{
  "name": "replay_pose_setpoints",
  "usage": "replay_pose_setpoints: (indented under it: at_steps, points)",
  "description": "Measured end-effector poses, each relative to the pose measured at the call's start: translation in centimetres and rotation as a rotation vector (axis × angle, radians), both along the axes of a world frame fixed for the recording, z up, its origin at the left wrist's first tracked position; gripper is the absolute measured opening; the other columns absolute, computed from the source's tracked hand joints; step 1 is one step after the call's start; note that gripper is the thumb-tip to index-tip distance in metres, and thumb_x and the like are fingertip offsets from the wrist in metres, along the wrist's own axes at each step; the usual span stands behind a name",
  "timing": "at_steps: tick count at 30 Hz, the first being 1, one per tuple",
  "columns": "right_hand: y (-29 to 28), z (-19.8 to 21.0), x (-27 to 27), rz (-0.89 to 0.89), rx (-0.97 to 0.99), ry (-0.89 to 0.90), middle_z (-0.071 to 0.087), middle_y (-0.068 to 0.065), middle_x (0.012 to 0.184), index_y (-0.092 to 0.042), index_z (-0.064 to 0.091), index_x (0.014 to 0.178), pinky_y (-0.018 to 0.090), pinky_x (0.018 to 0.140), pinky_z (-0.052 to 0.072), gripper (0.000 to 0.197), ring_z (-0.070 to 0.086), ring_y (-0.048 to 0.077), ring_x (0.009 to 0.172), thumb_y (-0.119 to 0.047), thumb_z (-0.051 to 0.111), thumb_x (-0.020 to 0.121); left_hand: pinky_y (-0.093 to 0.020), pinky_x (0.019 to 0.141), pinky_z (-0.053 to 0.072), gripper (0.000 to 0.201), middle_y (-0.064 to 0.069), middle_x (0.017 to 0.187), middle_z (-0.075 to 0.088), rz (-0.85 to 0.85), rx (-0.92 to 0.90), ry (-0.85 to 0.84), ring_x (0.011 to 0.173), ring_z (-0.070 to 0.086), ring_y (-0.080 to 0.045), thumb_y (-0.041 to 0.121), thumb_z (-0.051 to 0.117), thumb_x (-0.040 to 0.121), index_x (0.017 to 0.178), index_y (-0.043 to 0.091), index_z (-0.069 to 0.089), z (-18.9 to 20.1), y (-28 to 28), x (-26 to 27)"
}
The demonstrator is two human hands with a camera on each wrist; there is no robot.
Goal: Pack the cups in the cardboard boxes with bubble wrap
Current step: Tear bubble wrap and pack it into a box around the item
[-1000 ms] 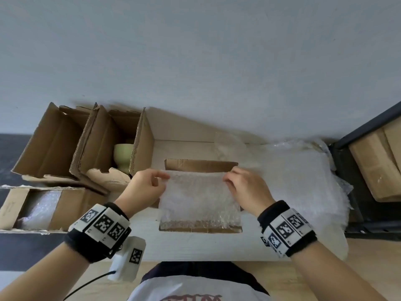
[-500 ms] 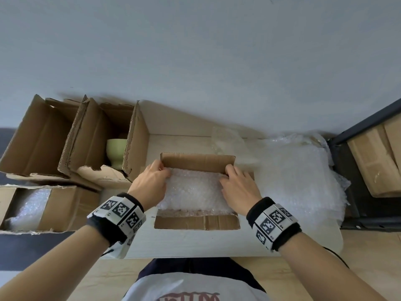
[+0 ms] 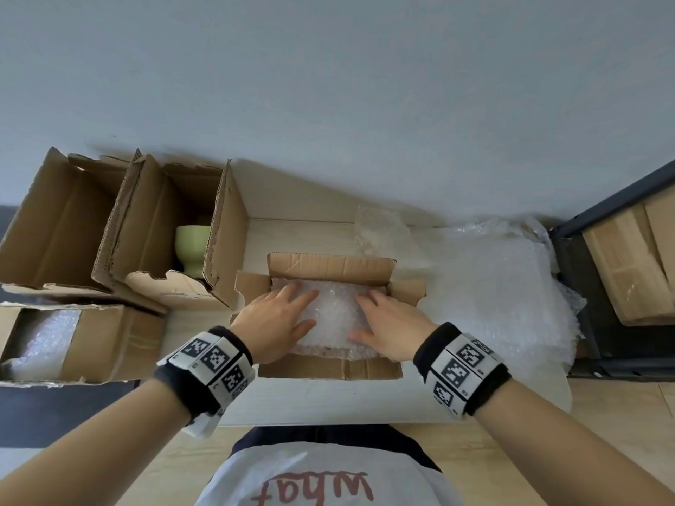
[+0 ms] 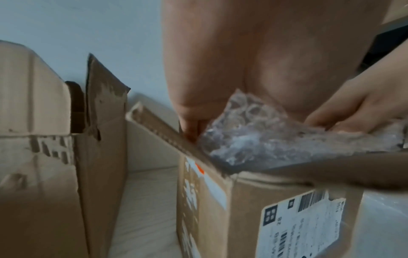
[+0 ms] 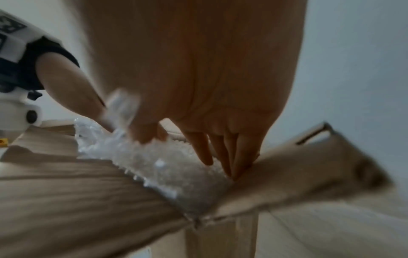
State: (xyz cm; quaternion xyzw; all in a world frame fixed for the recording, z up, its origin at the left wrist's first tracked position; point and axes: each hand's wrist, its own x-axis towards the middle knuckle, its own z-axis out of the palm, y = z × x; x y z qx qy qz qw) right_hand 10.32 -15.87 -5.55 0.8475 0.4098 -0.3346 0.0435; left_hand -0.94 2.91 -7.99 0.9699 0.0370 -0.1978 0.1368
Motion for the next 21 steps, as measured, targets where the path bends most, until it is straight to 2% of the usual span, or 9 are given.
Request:
replay_pose_setpoints:
  at_steps: [2,5,9,13,15,18,20,21]
  points:
    - [0.4,-0.5,0.0,-0.008,-0.035,-0.004,0.028,0.013,0.151,-0.011,0.018,0.148,0.043,0.101,0.042,0.072,0.037,0.029,0.133,-0.053,0.043,0.094,-0.039,0.114,0.022,0.06,-0.004,0.15,0.033,-0.054,0.096,0.012,0.132,0.039,-0.022,0.053,0.036,0.094,0.146,0.027,0.022,-0.6,0.2,0.3]
    - [0.9,-1.2,0.0,-0.04,-0.053,-0.041,0.031,0.015,0.15,-0.008,0.015,0.148,0.039,0.101,0.039,0.077,0.038,0.028,0.133,-0.052,0.045,0.093,-0.038,0.117,0.01,0.059,0.005,0.137,0.049,-0.141,0.235,-0.047,0.126,0.045,-0.016,0.061,0.039,0.088,0.133,0.023,0.039,-0.6,1.1,0.7]
    - [1.3,-1.7,0.2,-0.008,-0.089,-0.112,0.037,0.016,0.146,-0.006,0.018,0.147,0.037,0.1,0.039,0.076,0.042,0.027,0.129,-0.052,0.046,0.093,-0.029,0.109,0.024,0.061,0.002,0.13,0.056,-0.2,0.328,-0.027,0.121,0.05,-0.016,0.063,0.043,0.085,0.126,0.017,0.048,-0.3,1.2,1.1]
    - [2.0,-2.1,0.4,0.04,-0.174,-0.144,0.039,0.015,0.145,-0.006,0.022,0.146,0.037,0.101,0.039,0.075,0.043,0.027,0.129,-0.055,0.043,0.093,-0.029,0.103,0.031,0.053,-0.003,0.13,0.055,-0.2,0.345,0.071,0.119,0.051,-0.02,0.052,0.044,0.09,0.127,0.013,0.046,-0.8,0.0,1.8]
    - [2.2,-1.8,0.8,0.052,-0.196,-0.122,0.045,0.015,0.14,-0.008,0.027,0.143,0.039,0.097,0.043,0.072,0.047,0.028,0.123,-0.055,0.045,0.092,-0.03,0.104,0.033,0.051,-0.004,0.129,0.056,-0.2,0.327,0.135,0.118,0.052,-0.022,0.049,0.047,0.09,0.126,0.012,0.045,-0.5,-0.1,2.4]
    - [2.0,-0.5,1.8,0.039,-0.146,0.017,0.055,0.013,0.129,-0.008,0.039,0.135,0.036,0.087,0.048,0.06,0.055,0.027,0.111,-0.047,0.052,0.091,-0.033,0.101,0.039,0.047,-0.001,0.124,0.059,-0.19,0.219,0.2,0.114,0.054,-0.024,0.045,0.056,0.087,0.123,0.016,0.048,0.8,0.8,2.8]
    - [1.2,0.8,2.4,-0.042,-0.008,0.091,0.057,0.009,0.129,-0.011,0.044,0.135,0.036,0.092,0.049,0.053,0.057,0.025,0.111,-0.042,0.052,0.093,-0.034,0.1,0.041,0.044,0.002,0.125,0.057,-0.163,0.089,0.169,0.115,0.053,-0.022,0.035,0.059,0.087,0.127,0.021,0.049,2.2,1.6,2.3]
    - [0.8,1.5,2.7,-0.085,0.087,0.097,0.057,0.007,0.13,-0.014,0.045,0.136,0.036,0.095,0.048,0.048,0.057,0.022,0.113,-0.038,0.051,0.095,-0.034,0.099,0.041,0.041,0.004,0.125,0.057,-0.148,0.024,0.094,0.114,0.053,-0.02,0.029,0.057,0.089,0.128,0.023,0.05,2.9,1.8,1.8]
